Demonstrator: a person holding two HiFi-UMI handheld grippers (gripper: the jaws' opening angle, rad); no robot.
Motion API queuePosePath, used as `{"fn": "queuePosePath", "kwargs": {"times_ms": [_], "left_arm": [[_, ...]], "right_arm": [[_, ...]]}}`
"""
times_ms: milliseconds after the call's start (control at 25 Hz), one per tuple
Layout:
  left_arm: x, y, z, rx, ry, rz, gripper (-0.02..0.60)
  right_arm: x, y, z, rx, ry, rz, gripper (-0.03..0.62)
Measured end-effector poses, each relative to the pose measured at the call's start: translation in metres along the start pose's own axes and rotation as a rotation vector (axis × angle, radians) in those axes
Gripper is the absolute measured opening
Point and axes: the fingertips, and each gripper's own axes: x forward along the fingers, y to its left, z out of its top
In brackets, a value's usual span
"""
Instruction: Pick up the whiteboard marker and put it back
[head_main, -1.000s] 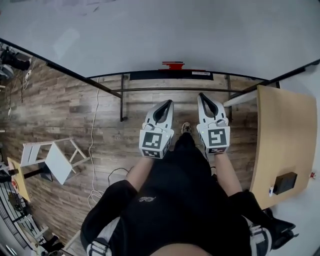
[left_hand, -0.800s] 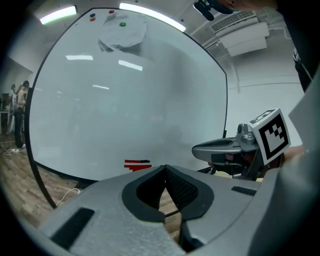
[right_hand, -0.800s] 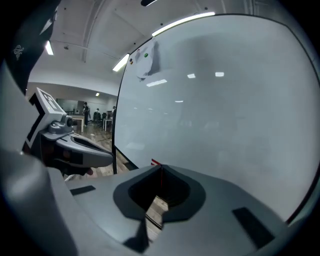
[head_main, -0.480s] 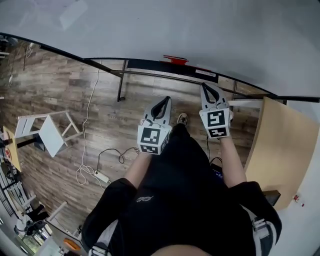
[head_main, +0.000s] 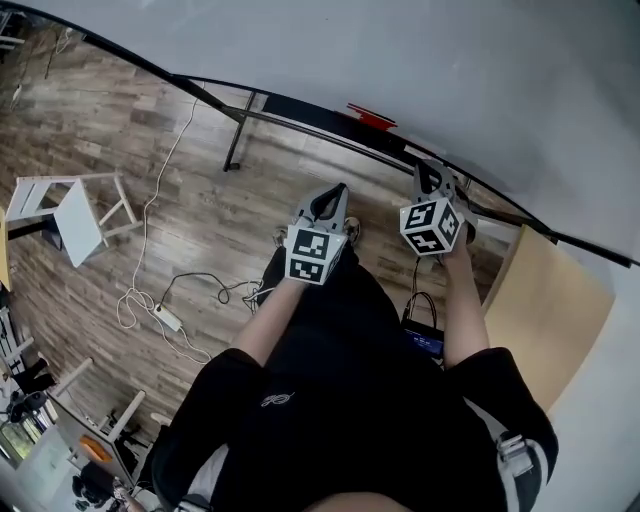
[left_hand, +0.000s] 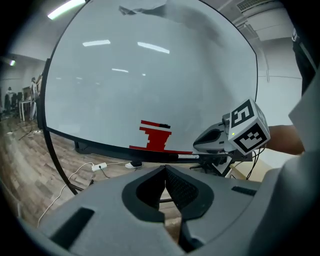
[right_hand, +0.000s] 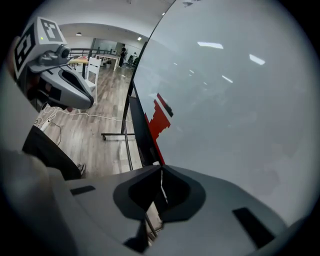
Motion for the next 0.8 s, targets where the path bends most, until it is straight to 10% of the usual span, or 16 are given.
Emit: {"fn": "queuePosePath", "kwargs": {"times_ms": [800], "left_arm": [[0.004, 0.056, -0.019, -0.088, 0.044, 0.084, 0.006]], "right_arm": [[0.068, 0.013, -0.016, -0.195, 0.210, 0.115, 0.100]]}}
